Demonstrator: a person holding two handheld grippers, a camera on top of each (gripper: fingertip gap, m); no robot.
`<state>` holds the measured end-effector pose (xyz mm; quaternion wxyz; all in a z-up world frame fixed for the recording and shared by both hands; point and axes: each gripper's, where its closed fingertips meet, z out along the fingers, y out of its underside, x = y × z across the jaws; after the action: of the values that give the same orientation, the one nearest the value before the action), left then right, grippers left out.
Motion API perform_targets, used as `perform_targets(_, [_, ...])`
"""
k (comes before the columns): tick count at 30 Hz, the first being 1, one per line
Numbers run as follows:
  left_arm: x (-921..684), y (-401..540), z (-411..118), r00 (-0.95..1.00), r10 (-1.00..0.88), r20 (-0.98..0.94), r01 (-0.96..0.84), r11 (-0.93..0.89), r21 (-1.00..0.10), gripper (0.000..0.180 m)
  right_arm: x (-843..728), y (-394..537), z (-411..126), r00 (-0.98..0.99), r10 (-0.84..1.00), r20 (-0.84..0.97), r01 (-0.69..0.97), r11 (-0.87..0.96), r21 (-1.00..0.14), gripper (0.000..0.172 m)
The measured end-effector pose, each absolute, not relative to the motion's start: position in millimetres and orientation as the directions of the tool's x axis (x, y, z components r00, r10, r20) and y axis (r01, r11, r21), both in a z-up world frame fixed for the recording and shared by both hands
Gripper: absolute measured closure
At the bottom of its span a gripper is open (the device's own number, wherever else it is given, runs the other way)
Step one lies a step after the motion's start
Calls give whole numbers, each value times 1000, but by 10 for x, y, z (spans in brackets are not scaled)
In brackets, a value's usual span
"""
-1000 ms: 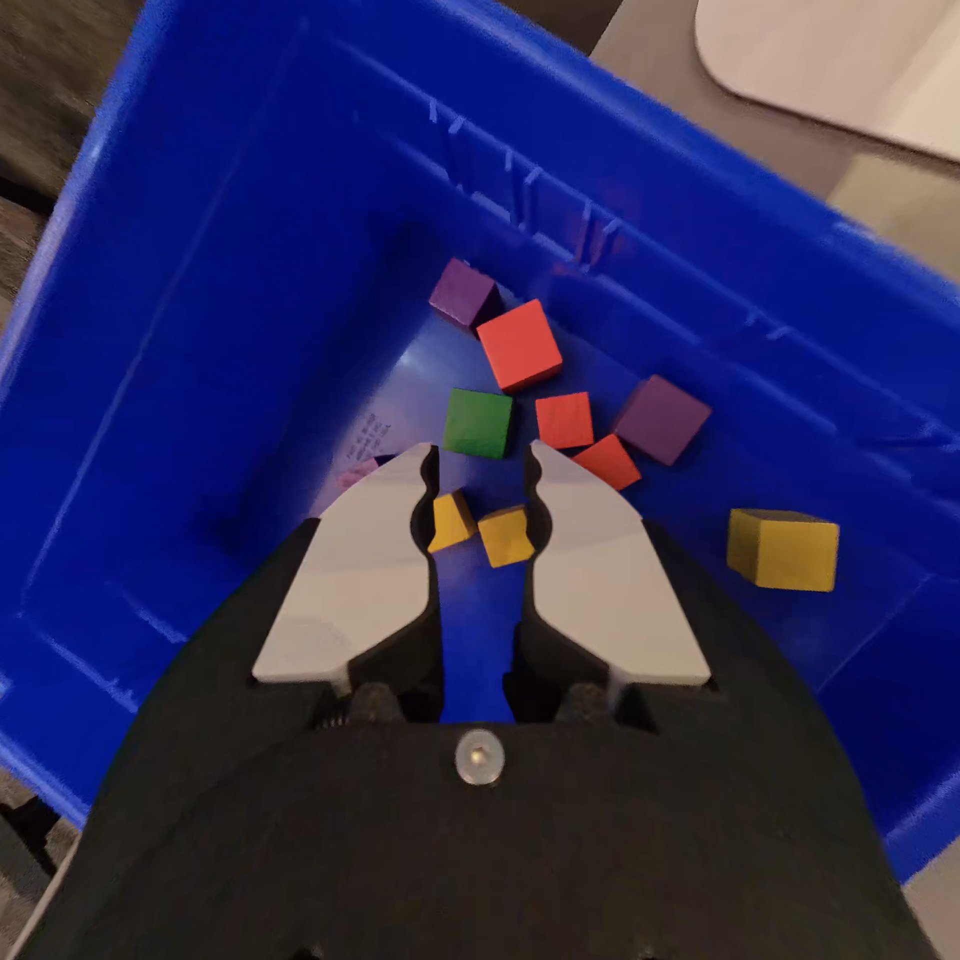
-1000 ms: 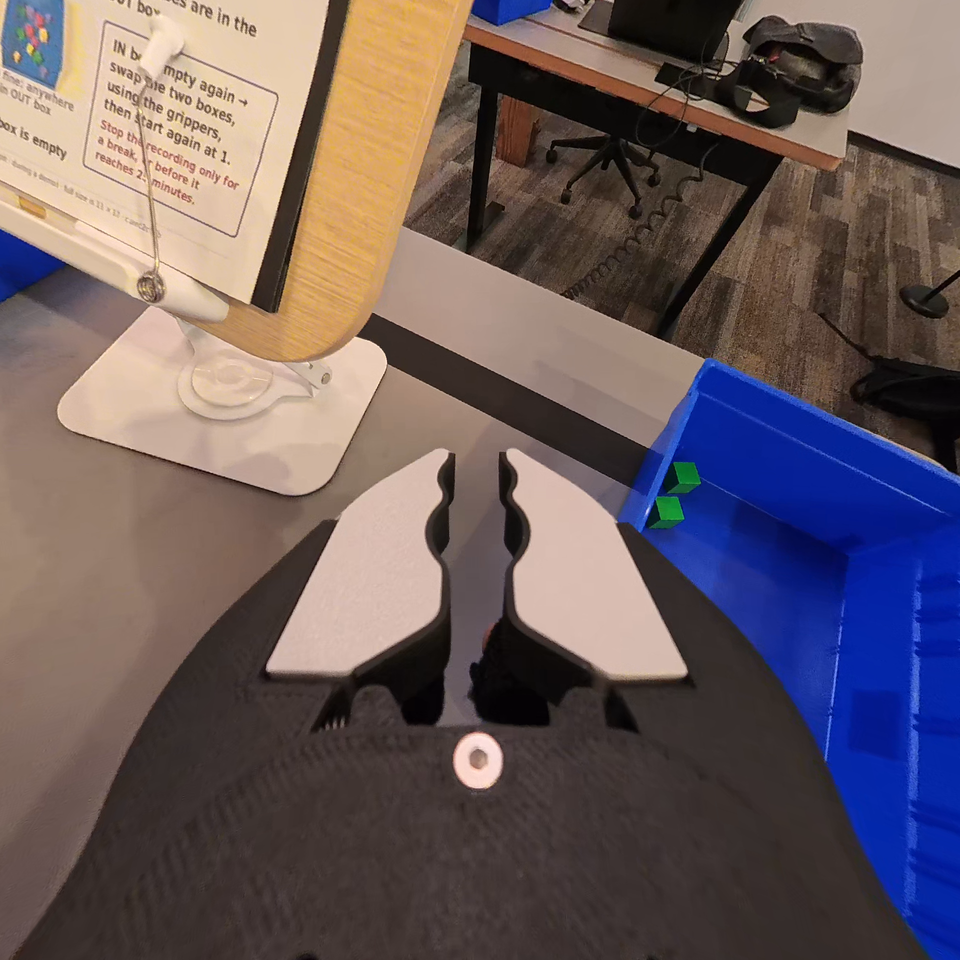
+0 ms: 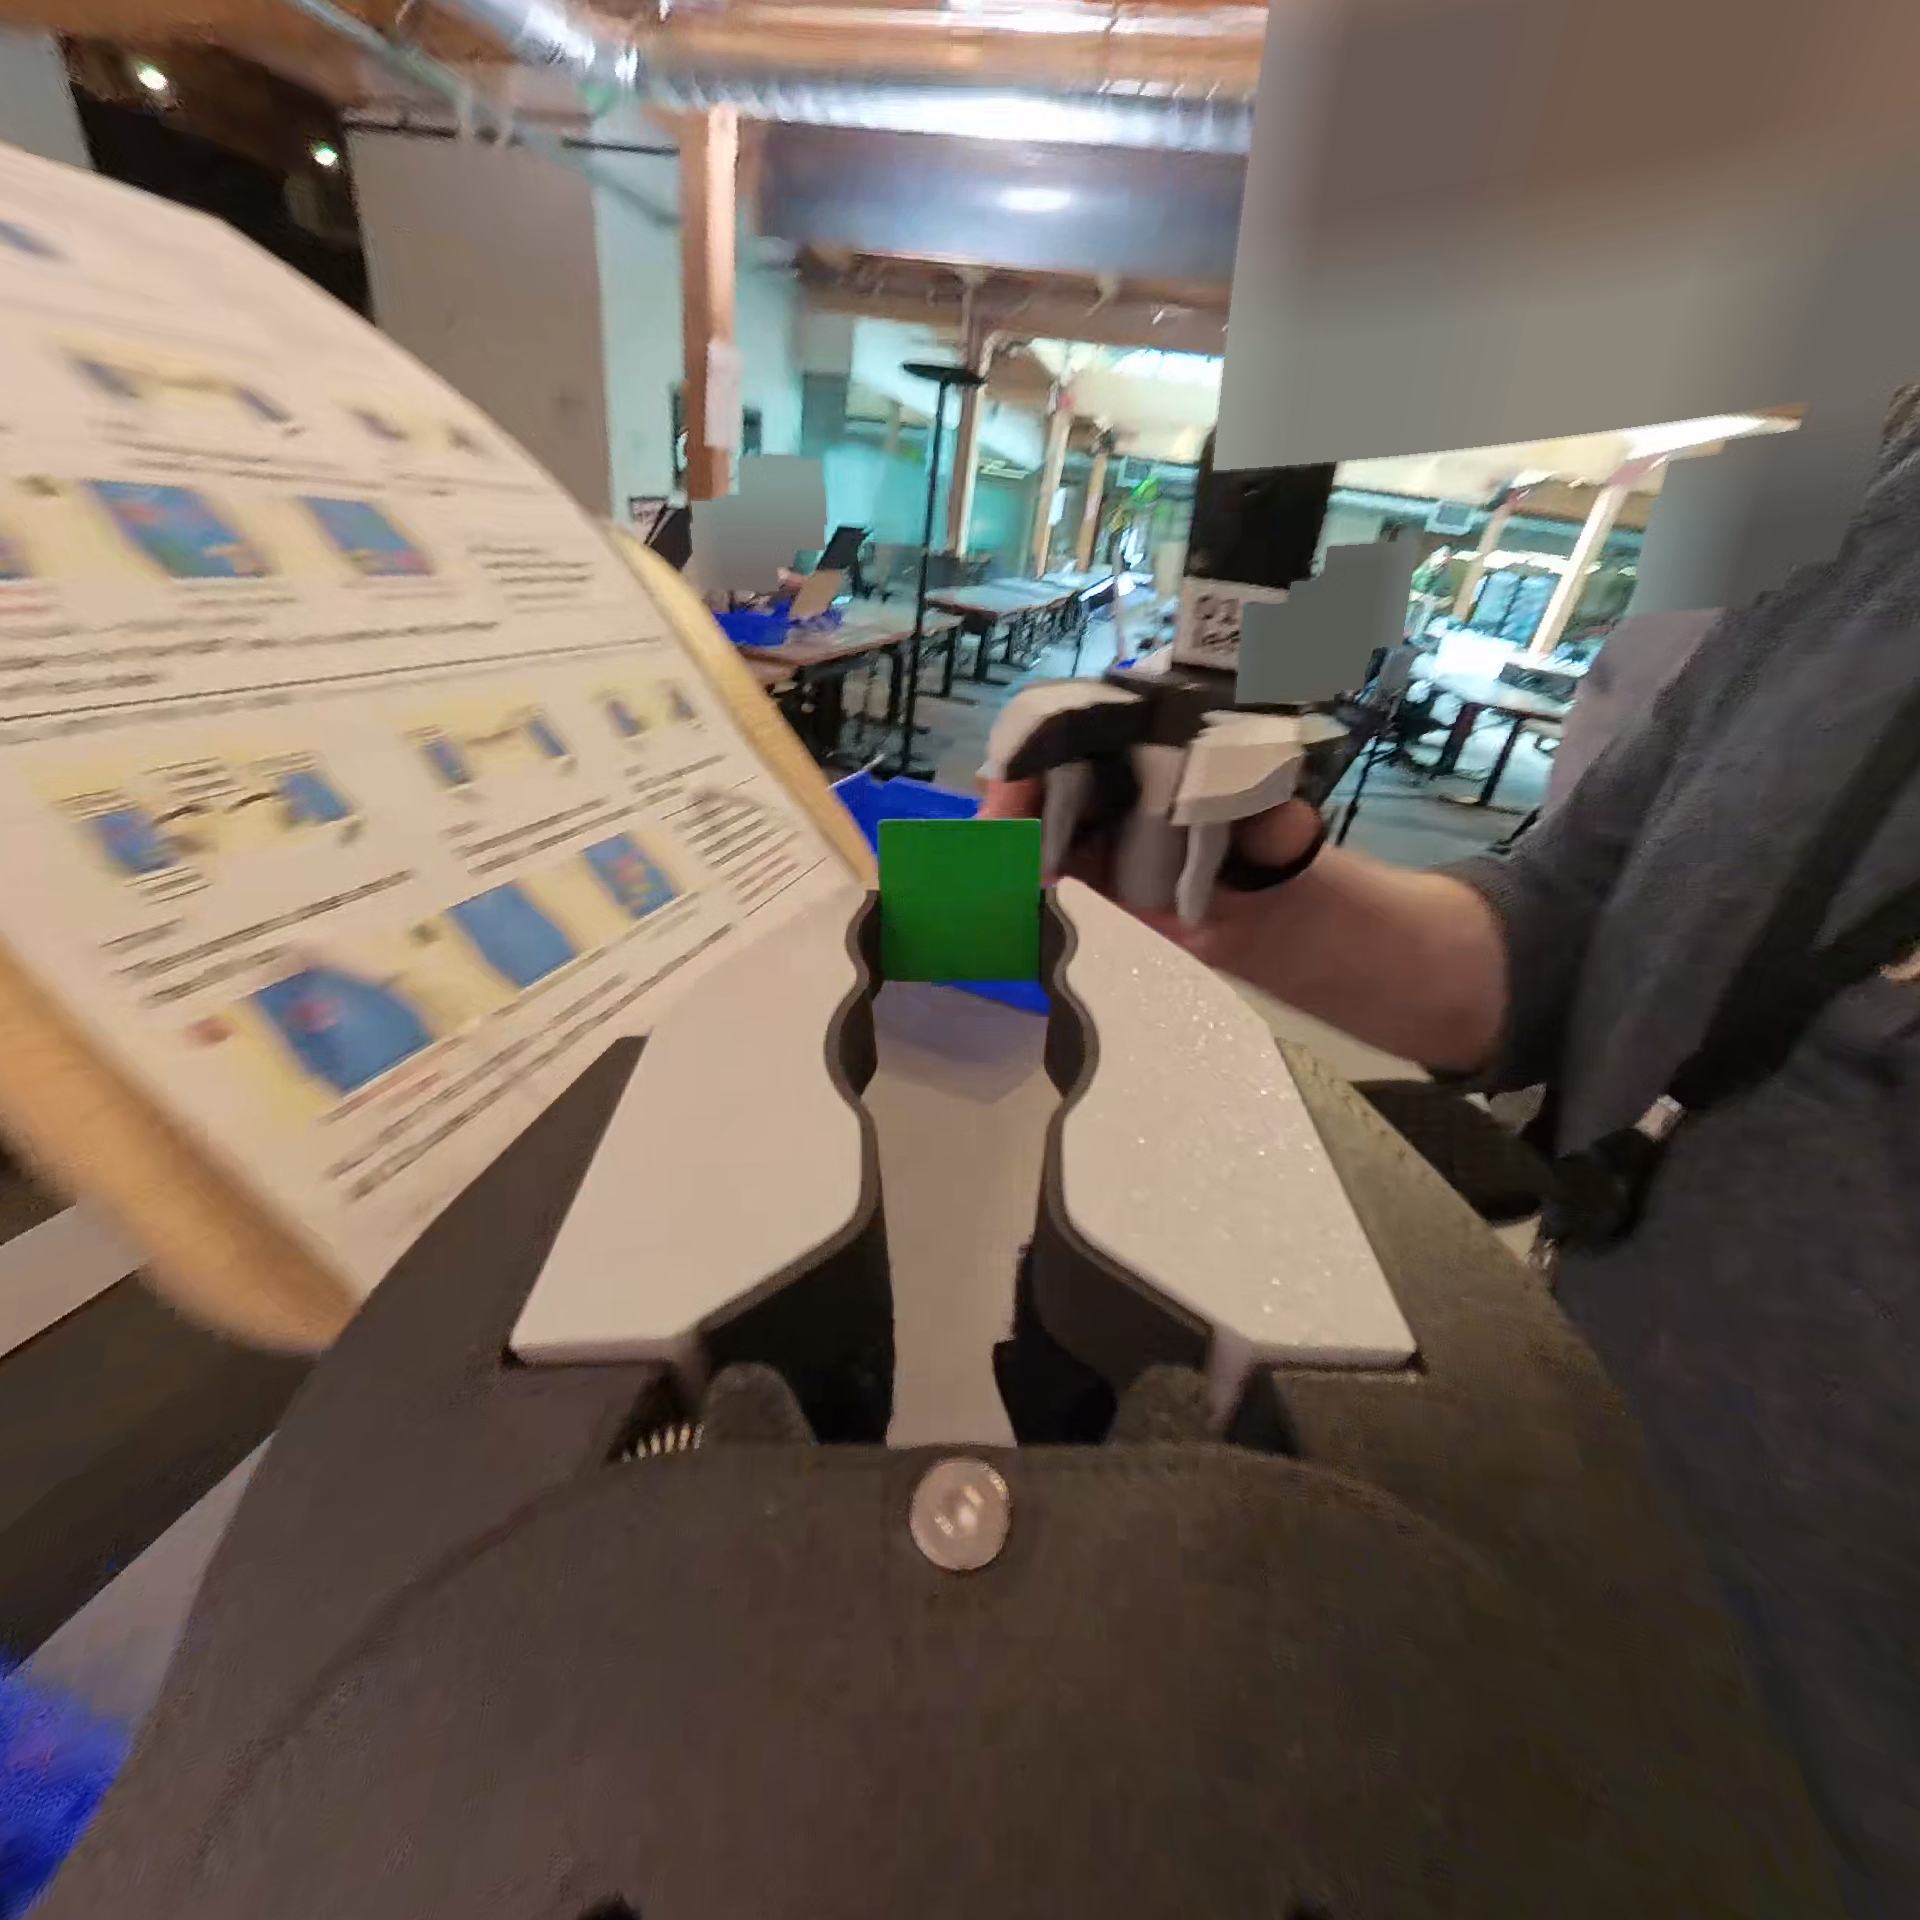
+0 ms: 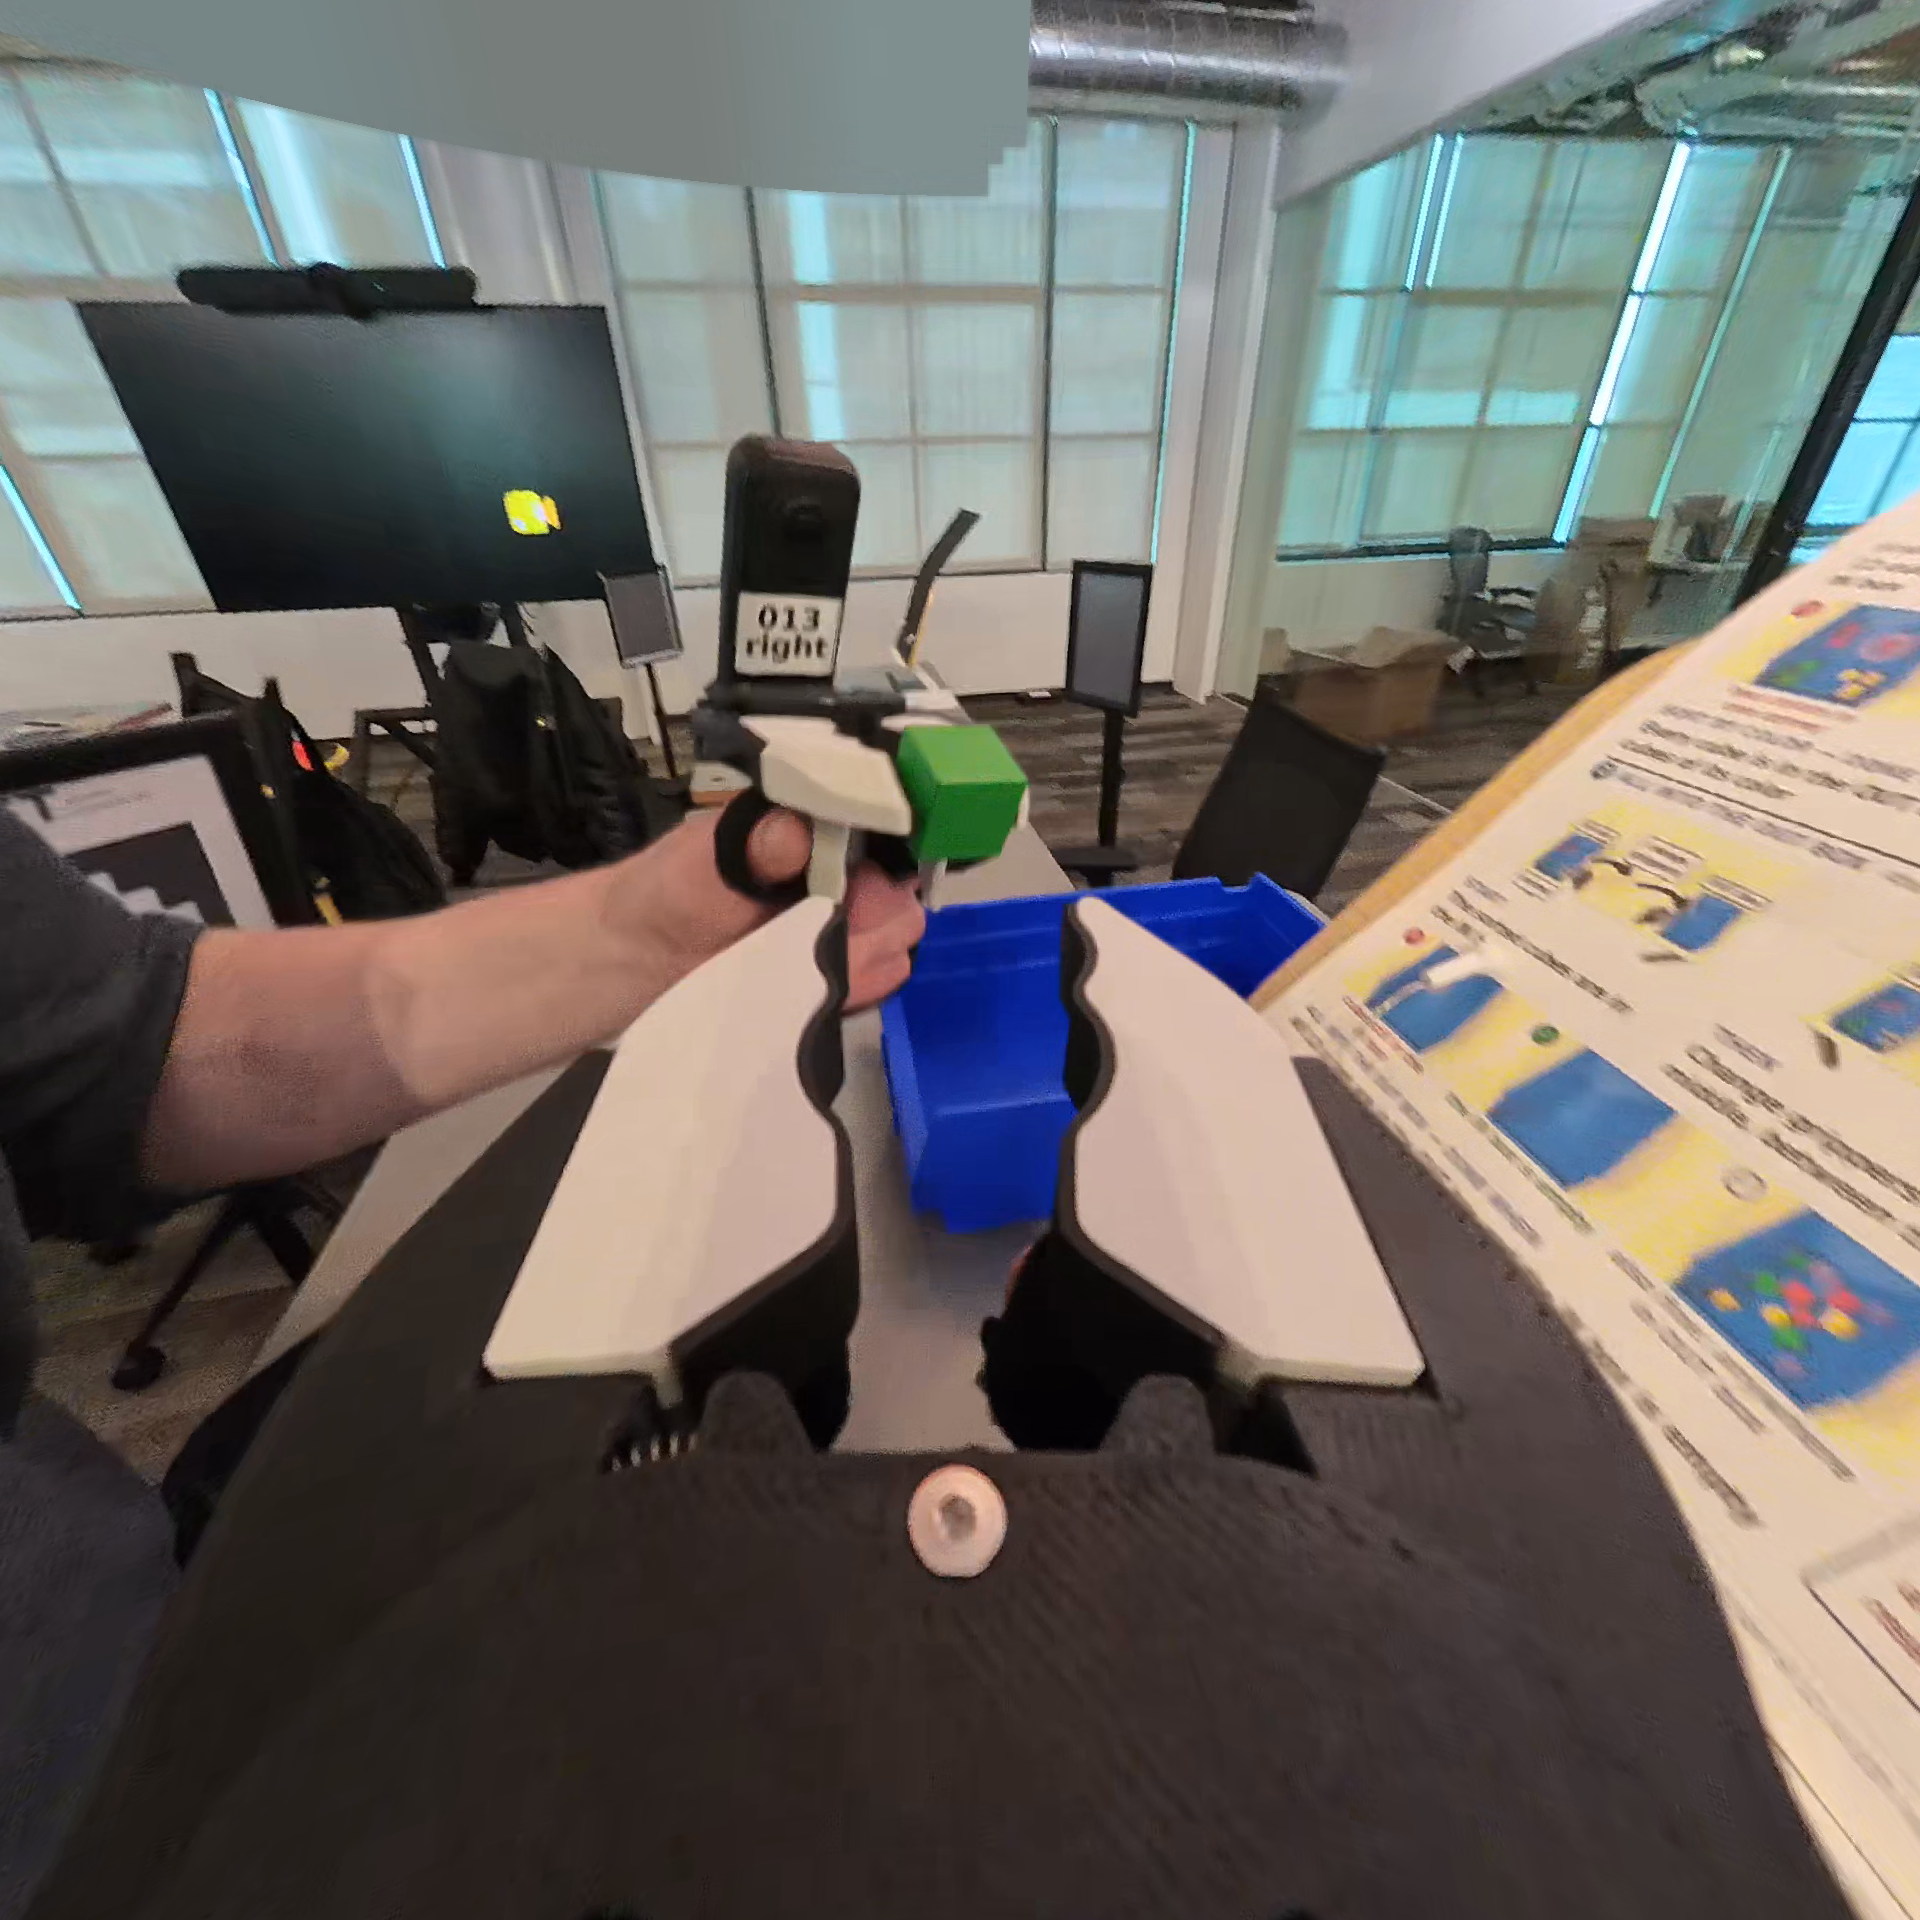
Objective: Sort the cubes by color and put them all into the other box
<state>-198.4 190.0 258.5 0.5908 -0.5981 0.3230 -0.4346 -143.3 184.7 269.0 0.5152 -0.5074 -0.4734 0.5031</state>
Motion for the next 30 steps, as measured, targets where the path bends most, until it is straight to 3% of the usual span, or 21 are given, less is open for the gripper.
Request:
perform_targets(7, [-1427,1699,2716,260,-950,174,246,-109,-963,152,-1484,1748,2842,-30,997,-71,-130,-75,-989,133])
perform_targets(22, [-965,1725,2649,140,-972,191,209,-159,-965,152,-1194,1738,2785,-46,979,-197,-156,-201,-967,144])
perform_targets(24, [-956,1749,2664,151,-970,192,205,-160,-966,153,-1061,1772,2859,-13,984,-176,-194,-175,-965,144])
perform_targets(27, [-1058,1802,2659,198,-964,180,194,-141,-971,180,-625,2029,2962,108,982,-153,-218,-127,-968,144])
perform_targets(30, [-1187,1851,2575,248,-950,191,152,-156,-976,180,147,2594,2933,355,925,-134,-188,-69,-980,144])
